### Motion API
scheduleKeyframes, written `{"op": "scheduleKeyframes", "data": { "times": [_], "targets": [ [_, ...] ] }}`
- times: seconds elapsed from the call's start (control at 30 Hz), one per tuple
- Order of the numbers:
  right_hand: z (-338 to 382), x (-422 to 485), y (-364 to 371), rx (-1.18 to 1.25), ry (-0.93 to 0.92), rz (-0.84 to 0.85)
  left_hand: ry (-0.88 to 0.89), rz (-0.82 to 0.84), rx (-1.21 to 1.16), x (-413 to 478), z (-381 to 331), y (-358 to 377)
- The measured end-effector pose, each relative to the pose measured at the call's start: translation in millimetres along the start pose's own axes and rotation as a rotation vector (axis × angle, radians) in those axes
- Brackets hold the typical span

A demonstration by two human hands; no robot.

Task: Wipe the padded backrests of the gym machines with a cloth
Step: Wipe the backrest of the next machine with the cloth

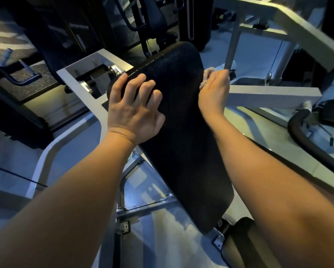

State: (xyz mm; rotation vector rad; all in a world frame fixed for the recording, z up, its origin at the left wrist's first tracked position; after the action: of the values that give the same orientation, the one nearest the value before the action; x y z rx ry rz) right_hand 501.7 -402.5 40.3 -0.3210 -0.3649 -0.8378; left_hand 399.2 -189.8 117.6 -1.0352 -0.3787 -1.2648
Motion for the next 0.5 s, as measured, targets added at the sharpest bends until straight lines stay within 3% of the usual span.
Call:
{"op": "scheduleKeyframes", "data": {
  "times": [0.03, 0.1, 0.37, 0.5],
  "targets": [
    [-8, 2, 3, 0.058, 0.115, -0.008, 0.000, 0.004, 0.004, 0, 0, 0],
    [-15, -7, 0, 0.001, 0.177, 0.006, -0.005, 0.014, 0.009, -1, 1, 1],
    [-19, -34, -24, -0.193, -0.093, 0.106, -0.018, 0.032, -0.005, -1, 1, 1],
    [-11, -27, -24, -0.201, -0.043, 0.190, -0.018, 0.023, -0.013, -1, 1, 0]
  ]
}}
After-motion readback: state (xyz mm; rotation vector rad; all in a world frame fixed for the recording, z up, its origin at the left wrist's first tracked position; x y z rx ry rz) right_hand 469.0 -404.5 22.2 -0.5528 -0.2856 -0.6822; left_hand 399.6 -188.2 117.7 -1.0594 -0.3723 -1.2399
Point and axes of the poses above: each hand's wrist, its own x-axis towards the middle knuckle, its own y-axis out of the palm, z = x × y, the point moved 4 cm from there along x, towards the middle knuckle, and after that the axes turned 8 degrees about -z, right-handed, at the moved point
